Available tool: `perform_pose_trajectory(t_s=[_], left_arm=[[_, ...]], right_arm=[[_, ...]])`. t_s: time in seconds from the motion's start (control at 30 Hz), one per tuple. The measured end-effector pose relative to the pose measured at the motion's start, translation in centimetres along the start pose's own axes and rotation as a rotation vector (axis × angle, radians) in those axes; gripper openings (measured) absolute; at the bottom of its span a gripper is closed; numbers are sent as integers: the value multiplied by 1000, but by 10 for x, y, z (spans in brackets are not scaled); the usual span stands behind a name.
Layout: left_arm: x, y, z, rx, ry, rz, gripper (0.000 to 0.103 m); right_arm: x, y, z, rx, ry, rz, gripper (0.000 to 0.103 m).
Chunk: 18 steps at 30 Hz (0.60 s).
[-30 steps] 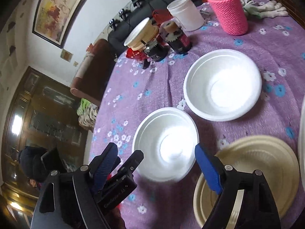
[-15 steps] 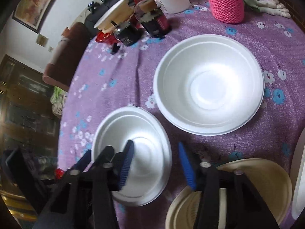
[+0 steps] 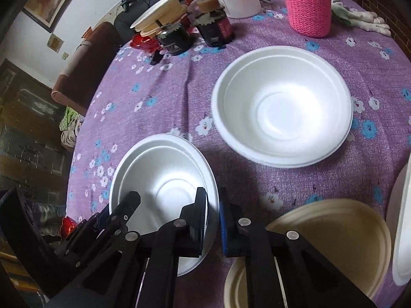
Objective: Organize plates and bowls
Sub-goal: 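Lift the white bowl with the left tool while the right tool moves toward the beige bowl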
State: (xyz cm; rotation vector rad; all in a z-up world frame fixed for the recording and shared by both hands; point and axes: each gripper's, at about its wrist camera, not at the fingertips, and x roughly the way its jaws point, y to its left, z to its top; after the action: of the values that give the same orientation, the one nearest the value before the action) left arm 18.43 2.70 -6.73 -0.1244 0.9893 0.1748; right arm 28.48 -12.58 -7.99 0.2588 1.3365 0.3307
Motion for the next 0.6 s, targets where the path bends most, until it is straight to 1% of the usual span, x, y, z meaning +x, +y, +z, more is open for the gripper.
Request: perform_pose_trajectory(t_s=[0.2,0.6], left_arm=[[-24,7,-16,1,-30,-8,16],[-57,12,-61,34,-55,-27,16]], right_arm=[[-21,13,-19,-35,-35,-5,9],[-52,19,-84,-48,-94,-11,9]])
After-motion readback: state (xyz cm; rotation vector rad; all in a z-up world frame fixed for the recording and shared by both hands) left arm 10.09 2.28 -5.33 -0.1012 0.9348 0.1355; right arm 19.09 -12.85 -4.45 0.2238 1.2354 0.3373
